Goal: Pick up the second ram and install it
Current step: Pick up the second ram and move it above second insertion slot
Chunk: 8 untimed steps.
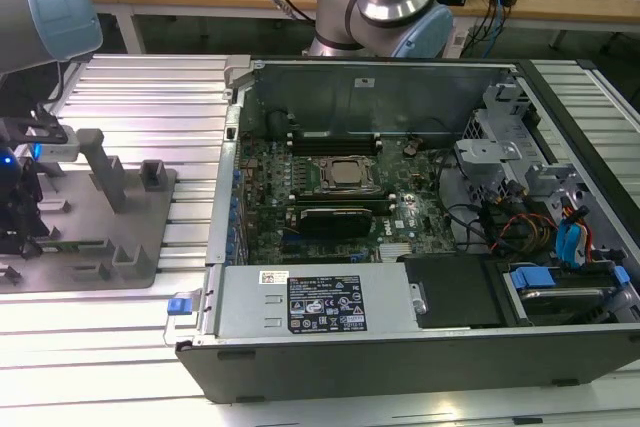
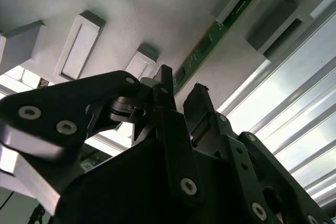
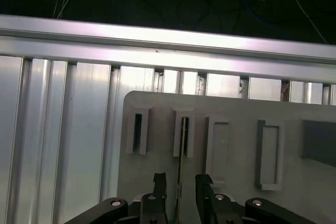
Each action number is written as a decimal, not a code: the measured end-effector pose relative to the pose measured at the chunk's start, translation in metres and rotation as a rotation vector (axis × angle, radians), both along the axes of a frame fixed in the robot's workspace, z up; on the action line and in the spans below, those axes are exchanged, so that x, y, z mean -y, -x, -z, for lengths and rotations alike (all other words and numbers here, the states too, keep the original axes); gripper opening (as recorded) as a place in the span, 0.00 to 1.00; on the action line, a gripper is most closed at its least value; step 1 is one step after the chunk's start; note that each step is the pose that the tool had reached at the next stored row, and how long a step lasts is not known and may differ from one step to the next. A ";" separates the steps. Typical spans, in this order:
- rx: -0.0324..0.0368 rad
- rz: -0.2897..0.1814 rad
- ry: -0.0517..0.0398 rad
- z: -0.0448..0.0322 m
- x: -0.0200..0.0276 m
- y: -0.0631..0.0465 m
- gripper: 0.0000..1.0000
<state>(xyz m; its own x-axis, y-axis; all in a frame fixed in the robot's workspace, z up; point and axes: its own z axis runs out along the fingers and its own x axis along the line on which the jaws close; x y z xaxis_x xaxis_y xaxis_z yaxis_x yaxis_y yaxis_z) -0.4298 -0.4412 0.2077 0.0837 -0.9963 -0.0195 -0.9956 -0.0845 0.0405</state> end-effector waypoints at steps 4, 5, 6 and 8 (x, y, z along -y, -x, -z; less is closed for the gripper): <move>0.0002 0.000 -0.0001 0.0004 0.0000 0.000 0.34; 0.0002 0.000 -0.0001 0.0004 0.0000 0.000 0.33; 0.0002 0.000 -0.0001 0.0005 0.0000 0.000 0.25; 0.0002 0.000 -0.0001 0.0007 0.0000 0.000 0.25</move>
<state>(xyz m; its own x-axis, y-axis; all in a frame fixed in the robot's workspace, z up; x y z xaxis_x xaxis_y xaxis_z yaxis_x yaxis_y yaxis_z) -0.4297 -0.4411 0.2071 0.0838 -0.9963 -0.0197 -0.9956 -0.0845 0.0402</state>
